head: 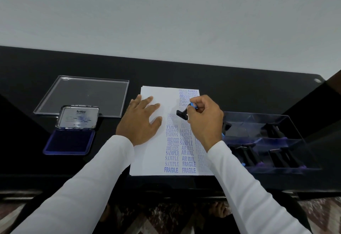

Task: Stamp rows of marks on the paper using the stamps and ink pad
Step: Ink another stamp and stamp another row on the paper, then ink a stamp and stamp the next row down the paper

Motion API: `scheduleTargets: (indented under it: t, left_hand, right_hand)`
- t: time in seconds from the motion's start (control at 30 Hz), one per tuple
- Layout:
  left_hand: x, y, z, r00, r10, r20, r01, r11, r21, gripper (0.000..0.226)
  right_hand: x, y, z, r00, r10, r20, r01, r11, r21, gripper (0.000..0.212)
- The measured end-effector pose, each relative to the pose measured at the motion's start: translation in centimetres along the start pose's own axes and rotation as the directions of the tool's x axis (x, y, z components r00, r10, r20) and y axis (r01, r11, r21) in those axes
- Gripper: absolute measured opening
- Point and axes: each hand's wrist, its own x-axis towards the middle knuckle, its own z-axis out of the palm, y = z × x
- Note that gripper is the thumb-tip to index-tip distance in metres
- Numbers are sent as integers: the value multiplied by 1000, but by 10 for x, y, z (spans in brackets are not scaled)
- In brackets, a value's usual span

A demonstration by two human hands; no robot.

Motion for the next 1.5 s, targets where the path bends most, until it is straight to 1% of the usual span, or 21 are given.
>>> scheduleTargets:
  t: [0.27,0.43,0.5,0.6,0.73,0.9,1.0,1.13,1.2,1.37,1.5]
  left_hand:
    - [0,1,-2,1000,-10,16,10,1000,6,54]
    - [3,8,-5,998,-52,30,51,998,22,55]
    - [5,14,-7,997,-74,26,73,997,34,55]
    - [5,30,-10,998,-62,12,61,998,25,56]
    - [1,61,-14,997,-73,-3,73,995,-73,53]
    - [3,107,-8,999,14,-39,-18,993,-119,56]
    - [6,134,-4,999,44,-2,-44,990,-135,56]
    - [10,167,4,988,157,-10,-156,973,-172,51]
    - [12,181,9,981,194,1,-190,964,-185,50]
    - [17,212,22,962,272,12,-266,948,-172,51]
    - [22,229,29,953,303,30,-294,941,-170,51]
  right_hand:
    - [-7,3,-3,1000,17,15,-17,1000,-5,13]
    - [-8,-3,-12,1000,9,-10,-9,1000,0,13]
    - [-8,-5,-19,1000,9,-29,-9,1000,14,12]
    - [-8,-9,-33,998,25,-64,-23,999,29,11]
    - [-9,-11,-52,989,29,-146,-25,999,33,10]
    - [-6,2,-87,970,68,-235,-62,998,32,12]
    - [-2,17,-110,956,97,-278,-96,995,17,13]
    - [4,43,-133,938,128,-321,-147,988,-37,14]
    - [5,53,-143,933,131,-335,-160,985,-62,14]
    - [10,72,-170,935,86,-345,-161,968,-194,17]
    - [13,84,-181,946,93,-310,-194,930,-311,18]
